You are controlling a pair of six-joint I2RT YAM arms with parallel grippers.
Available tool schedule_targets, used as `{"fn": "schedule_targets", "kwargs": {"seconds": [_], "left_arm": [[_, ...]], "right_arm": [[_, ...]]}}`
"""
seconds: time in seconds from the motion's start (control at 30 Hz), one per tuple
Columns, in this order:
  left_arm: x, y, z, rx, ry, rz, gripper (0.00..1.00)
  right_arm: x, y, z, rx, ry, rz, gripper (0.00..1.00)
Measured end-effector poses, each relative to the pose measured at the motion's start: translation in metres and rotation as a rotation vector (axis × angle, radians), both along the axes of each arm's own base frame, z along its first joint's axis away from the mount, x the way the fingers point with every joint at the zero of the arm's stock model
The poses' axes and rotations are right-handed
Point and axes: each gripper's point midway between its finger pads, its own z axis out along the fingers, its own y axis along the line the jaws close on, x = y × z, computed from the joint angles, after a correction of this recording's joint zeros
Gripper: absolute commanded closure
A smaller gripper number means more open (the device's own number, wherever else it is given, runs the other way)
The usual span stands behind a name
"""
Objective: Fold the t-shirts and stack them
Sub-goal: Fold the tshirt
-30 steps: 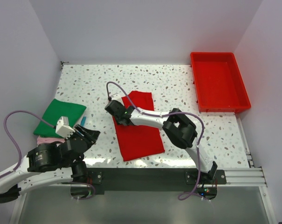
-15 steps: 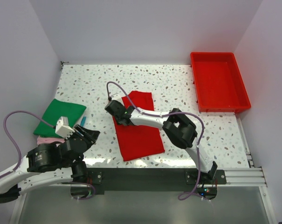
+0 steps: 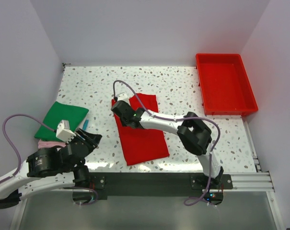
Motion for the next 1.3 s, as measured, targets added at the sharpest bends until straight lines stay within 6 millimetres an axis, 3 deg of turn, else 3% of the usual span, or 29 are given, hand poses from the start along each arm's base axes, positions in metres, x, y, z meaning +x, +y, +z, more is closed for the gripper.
{"fn": "schedule_targets", "kwargs": {"seconds": [0.1,0.2,0.5,0.8,1.03,1.3], "left_arm": [[0.0,0.001,0.0,0.002,0.001,0.0,0.48],[0.0,0.001,-0.001,0.003,0.001,0.0,0.48],[-0.001,0.002,0.0,-0.002,-0.001,0.001,0.48],[-0.001,0.002,0.0,-0.002,-0.002,0.002,0.48],[0.0,0.002,0.0,-0.002,-0.003,0.002,0.47],[0.0,0.002,0.0,-0.002,-0.003,0.002,0.47]], "right_arm": [[0.001,0.002,0.016,0.036,-0.02,0.001,1.0],[0.002,0.005,0.022,0.056,-0.03,0.001,0.92],[0.003,0.012,0.003,0.036,-0.002,0.013,0.73],[0.005,0.014,-0.04,-0.033,0.035,0.012,0.69],[0.009,0.012,-0.037,-0.039,0.017,-0.003,0.68],[0.012,0.01,-0.034,-0.052,0.002,-0.016,0.79]]}}
